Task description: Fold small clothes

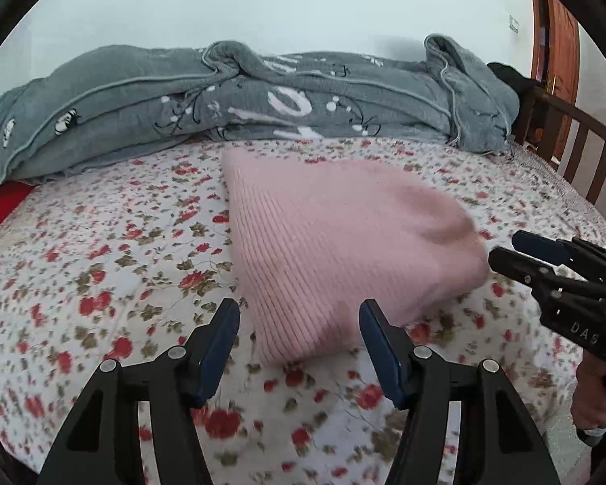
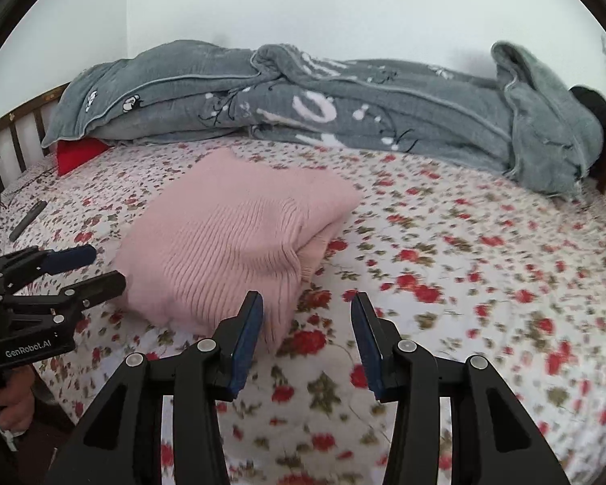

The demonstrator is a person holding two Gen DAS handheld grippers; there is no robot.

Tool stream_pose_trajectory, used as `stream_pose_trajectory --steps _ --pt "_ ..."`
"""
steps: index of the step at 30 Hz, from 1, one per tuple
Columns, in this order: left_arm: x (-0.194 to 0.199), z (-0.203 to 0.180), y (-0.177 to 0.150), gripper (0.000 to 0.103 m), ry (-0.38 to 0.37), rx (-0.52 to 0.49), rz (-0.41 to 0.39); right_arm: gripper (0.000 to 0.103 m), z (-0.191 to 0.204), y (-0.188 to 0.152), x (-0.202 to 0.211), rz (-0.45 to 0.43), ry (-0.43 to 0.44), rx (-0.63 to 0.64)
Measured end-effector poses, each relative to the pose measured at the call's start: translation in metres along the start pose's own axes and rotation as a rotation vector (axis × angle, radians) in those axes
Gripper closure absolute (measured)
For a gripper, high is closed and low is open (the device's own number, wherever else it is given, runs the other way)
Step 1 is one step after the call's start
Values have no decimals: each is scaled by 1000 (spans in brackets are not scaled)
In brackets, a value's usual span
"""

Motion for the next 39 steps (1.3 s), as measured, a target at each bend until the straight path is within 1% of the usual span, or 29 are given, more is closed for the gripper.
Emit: stream_pose_trajectory --steps 2,4,6,8,10,11,12,13,14,15,18,21,24,26,28,39 --pt "16 -4 4 43 6 5 -14 54 -4 0 14 -5 -24 0" --pt "35 -8 9 43 21 12 -33 46 -10 0 28 -2 -35 -12" --pt "56 -10 14 43 35 32 -59 46 -15 0 43 23 -21 -23" --pt "75 -13 17 39 34 52 -82 46 -21 1 58 36 -18 -29" --pt "92 -15 21 37 38 63 -101 46 -27 5 77 20 -40 -30" --pt "99 -16 23 34 48 67 -109 46 -31 7 85 10 -48 -38" --pt "106 -17 25 33 54 70 -115 39 -34 8 93 4 -56 -49" --pt "111 -19 25 30 57 72 -119 23 -39 8 99 2 -62 -62" --pt "117 -21 26 29 62 73 -122 17 -42 8 106 -9 -62 -75" --pt "121 -22 25 28 64 73 -125 12 -45 9 113 -27 -65 -85" --pt "131 -25 24 24 89 69 -142 8 -50 6 126 -50 -106 -92" --pt "135 -30 23 22 96 63 -143 5 -55 3 134 -33 -103 -108" --pt "136 -35 22 21 97 57 -149 5 -61 1 142 -45 -103 -137" --pt "136 -38 22 20 111 48 -153 5 -64 0 146 -51 -115 -143" --pt "135 -42 21 19 111 38 -153 5 -66 0 149 -54 -120 -142" --pt "131 -42 22 19 101 60 -154 5 -73 -2 155 -52 -147 -148"
Point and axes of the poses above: each gripper's, at about its wrist camera, not at the fingertips, and x roughly against the way its jaws point, z to its left, y to its top, the point moved 6 cm from there along -x, roughly the way its jaws point, and after that the axes turned 10 degrees about -y, right-handed, at the moved point
